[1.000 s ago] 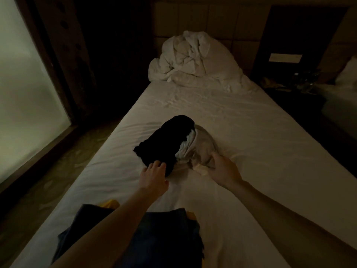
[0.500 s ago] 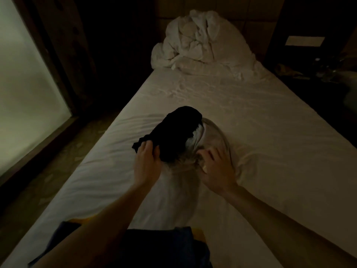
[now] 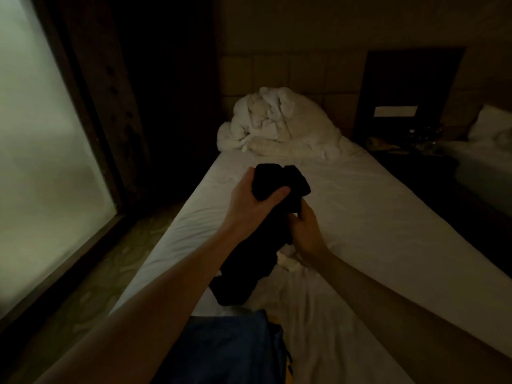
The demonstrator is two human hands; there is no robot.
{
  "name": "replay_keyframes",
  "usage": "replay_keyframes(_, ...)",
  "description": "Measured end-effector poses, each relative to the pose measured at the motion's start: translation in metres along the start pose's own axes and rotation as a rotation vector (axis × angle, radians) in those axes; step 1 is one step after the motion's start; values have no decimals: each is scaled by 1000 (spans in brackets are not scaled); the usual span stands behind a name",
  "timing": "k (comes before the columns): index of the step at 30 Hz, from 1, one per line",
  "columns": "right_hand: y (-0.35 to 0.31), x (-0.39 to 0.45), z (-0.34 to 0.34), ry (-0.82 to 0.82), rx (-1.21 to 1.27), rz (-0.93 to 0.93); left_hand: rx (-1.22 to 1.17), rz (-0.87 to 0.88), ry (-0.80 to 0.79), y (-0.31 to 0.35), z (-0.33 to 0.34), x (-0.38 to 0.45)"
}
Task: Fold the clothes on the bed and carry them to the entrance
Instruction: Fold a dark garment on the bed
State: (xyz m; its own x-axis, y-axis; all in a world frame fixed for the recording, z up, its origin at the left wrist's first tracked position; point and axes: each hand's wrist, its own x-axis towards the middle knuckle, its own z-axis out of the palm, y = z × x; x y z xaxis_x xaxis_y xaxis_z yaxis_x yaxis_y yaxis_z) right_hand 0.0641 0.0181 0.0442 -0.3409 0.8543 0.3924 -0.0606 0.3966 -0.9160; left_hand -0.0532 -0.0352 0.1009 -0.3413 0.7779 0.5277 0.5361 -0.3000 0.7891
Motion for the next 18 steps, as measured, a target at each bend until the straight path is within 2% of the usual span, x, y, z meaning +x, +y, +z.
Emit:
replay_keyframes(3,-40,-13,-36,67,84,49,23,-36,-113,23,2,-16)
replay_keyframes(7,-79,-40,-83,79,169,53,111,-38,-259,57,12,-37)
replay_keyframes(10,-96,-61,-112,93,177,99,69,-50,-423,83,23,-54)
replay_keyframes(12,-105,-75,-130,71,186,117,-41,-135,-516,104,31,-66)
replay_keyframes(16,-117,-98,-168,14,224,186,-56,-300,-549,124,47,-74)
replay_keyframes(18,-123,-104,-188,13,164,197,-74,-354,-553,127,55,-74)
